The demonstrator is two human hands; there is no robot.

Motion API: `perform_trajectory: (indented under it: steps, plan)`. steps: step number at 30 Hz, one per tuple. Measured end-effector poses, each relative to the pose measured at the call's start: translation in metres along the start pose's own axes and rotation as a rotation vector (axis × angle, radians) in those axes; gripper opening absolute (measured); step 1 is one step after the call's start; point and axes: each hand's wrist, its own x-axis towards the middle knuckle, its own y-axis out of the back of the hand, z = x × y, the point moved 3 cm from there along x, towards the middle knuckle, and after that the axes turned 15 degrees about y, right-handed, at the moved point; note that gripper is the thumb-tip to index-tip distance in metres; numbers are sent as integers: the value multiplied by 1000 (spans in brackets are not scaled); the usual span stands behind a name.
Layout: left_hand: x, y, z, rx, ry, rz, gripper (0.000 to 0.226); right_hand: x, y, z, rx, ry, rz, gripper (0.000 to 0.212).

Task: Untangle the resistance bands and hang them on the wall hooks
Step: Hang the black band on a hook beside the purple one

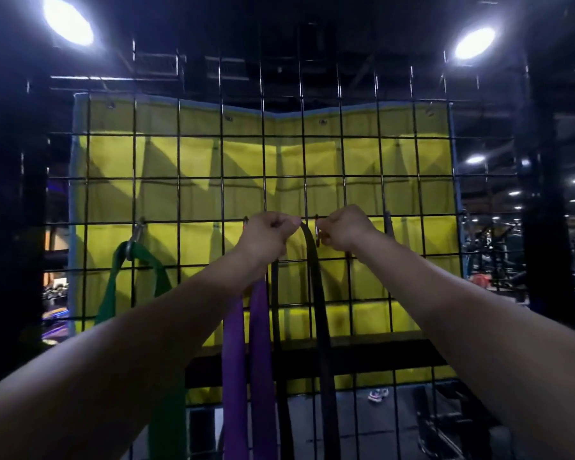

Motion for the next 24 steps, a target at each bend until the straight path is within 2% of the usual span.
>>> perform_trajectory:
  steps: [3,6,10,18,24]
  plan:
    - [2,-1,0,13,-22,5,12,3,-6,4,183,-77,66,34]
    - [5,-3,1,2,-12,9,11,2,-7,4,313,-98,84,29]
    - [10,-6,2,12,-15,2,12,-3,-5,2,359,-114,64,40]
    - [10,-4,2,23,-28,30,19,-4,-9,-1,417,-137,52,45]
    - [11,-6,2,-3,-32,29,16,-8,-10,-4,480,-158,23,37]
